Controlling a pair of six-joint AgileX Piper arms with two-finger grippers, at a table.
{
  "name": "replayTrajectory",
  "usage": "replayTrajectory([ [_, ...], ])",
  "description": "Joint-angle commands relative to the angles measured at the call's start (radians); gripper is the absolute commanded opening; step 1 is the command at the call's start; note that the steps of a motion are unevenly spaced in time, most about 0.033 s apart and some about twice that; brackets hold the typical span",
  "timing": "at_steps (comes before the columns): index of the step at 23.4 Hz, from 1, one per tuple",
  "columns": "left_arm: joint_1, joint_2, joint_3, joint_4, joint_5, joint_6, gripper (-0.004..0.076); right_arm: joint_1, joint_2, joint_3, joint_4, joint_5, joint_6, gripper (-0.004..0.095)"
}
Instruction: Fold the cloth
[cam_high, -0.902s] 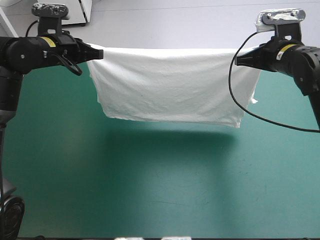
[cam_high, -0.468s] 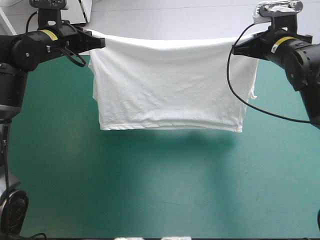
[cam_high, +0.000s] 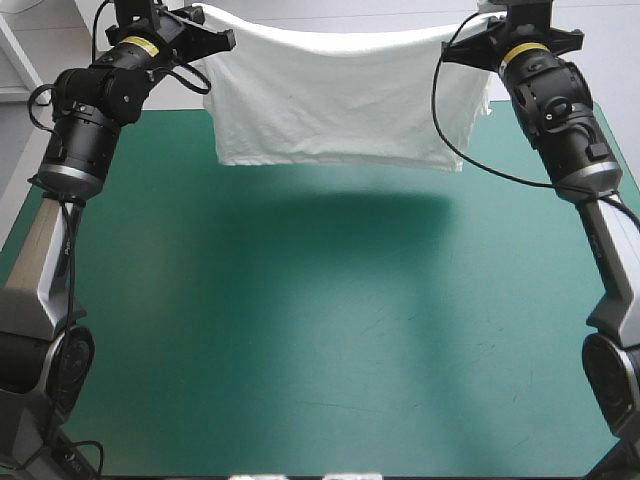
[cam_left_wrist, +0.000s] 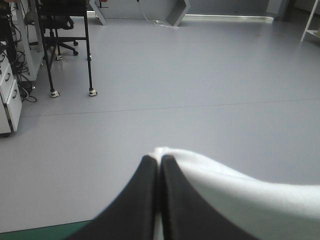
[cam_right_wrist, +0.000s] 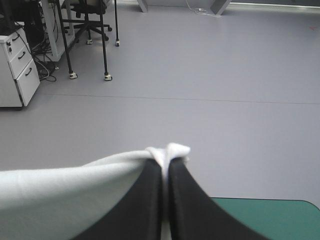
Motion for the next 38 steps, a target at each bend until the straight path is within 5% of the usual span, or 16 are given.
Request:
replayTrajectory([
  [1,-0.004,-0.007,-0.026,0.0,-0.103,-0.002,-0.001,-0.002,0.006,-0.087,-0.037,-0.026,0.005,-0.0017],
  [7,-0.004,0.126,-0.026,0.002,-0.04,-0.002,-0.001,-0.024,0.133,-0.085,0.04,0.156,0.005,-0.0017],
  [9,-0.004,0.195,0.0,0.003,0.036,-0.018,-0.001,-0.043,0.189,-0.021,0.168,0.17,-0.106,-0.0017],
  [13,-0.008,0.173,0.142,0.0,-0.002,-0.059,-0.001,-0.043,0.172,0.168,0.178,0.148,-0.13,-0.0017],
  [20,-0.043,-0.126,0.691,0.027,-0.161,-0.058,-0.001,-0.041,-0.029,0.581,0.319,0.03,-0.218,-0.0017],
  [27,-0.046,-0.387,1.088,-0.012,-0.171,-0.085,-0.001,-0.041,-0.238,0.876,0.474,0.021,-0.317,-0.0017],
  [38,-0.092,-0.638,1.382,-0.091,-0.055,-0.085,-0.001,-0.041,-0.501,1.189,0.57,0.111,-0.321,-0.0017],
])
